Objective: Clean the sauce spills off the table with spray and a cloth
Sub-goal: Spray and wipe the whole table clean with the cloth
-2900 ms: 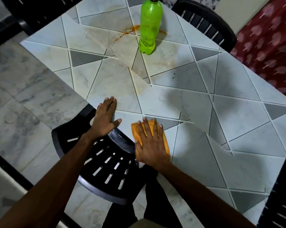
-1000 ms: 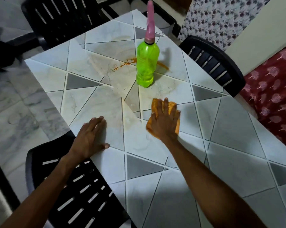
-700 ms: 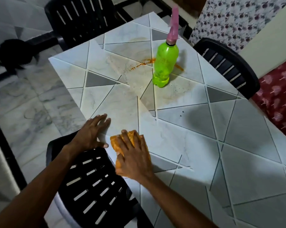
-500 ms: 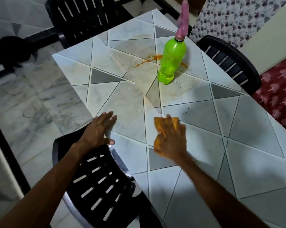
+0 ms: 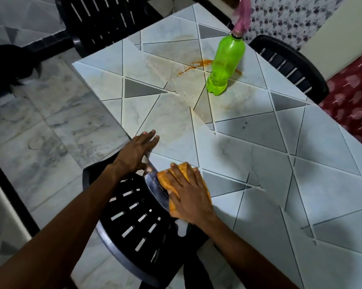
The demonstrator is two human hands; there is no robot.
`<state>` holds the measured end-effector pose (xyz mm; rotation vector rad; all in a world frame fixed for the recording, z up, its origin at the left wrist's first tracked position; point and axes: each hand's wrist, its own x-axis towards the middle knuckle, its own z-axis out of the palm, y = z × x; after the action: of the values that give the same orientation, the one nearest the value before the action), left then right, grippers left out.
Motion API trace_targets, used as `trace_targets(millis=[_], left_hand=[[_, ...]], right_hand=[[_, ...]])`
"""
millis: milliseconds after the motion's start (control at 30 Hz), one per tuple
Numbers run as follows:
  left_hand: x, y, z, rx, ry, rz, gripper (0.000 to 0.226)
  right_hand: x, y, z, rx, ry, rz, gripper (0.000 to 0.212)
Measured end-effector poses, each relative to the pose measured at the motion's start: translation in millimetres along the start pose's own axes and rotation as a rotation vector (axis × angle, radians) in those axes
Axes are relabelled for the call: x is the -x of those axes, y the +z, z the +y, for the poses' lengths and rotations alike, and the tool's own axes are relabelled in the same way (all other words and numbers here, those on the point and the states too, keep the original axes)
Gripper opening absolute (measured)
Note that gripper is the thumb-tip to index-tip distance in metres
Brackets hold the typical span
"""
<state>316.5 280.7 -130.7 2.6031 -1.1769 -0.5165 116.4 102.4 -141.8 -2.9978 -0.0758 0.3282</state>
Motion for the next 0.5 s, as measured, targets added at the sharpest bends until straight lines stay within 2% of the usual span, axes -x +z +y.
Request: trace_targets(millis=[167,233,333,400,500], left_hand=[[1,0,14,0.001,-0.032,0.026,0.117],[-2,3,18,-0.025,-0.056,0.021,0.117],[-4,3,15,-0.040,-0.088,-0.003,0.117],[-3,3,11,0.028,-0.098,-0.006,0.117],[-2,-3,10,0.126,-0.126,-0.034,0.104]], right_hand=[[28,0,49,-0.075,0.174,-0.028,0.061],[-8,-7,63,-0.065,0.250,-0.009,0.063],[-73,-17,44,-0.096,0.428,0.042,0.065],[-85,-16,17,-0.108,0.378,0.055,0.065],[-47,-6,-7,-0.037,0.134,0.003,0.064]])
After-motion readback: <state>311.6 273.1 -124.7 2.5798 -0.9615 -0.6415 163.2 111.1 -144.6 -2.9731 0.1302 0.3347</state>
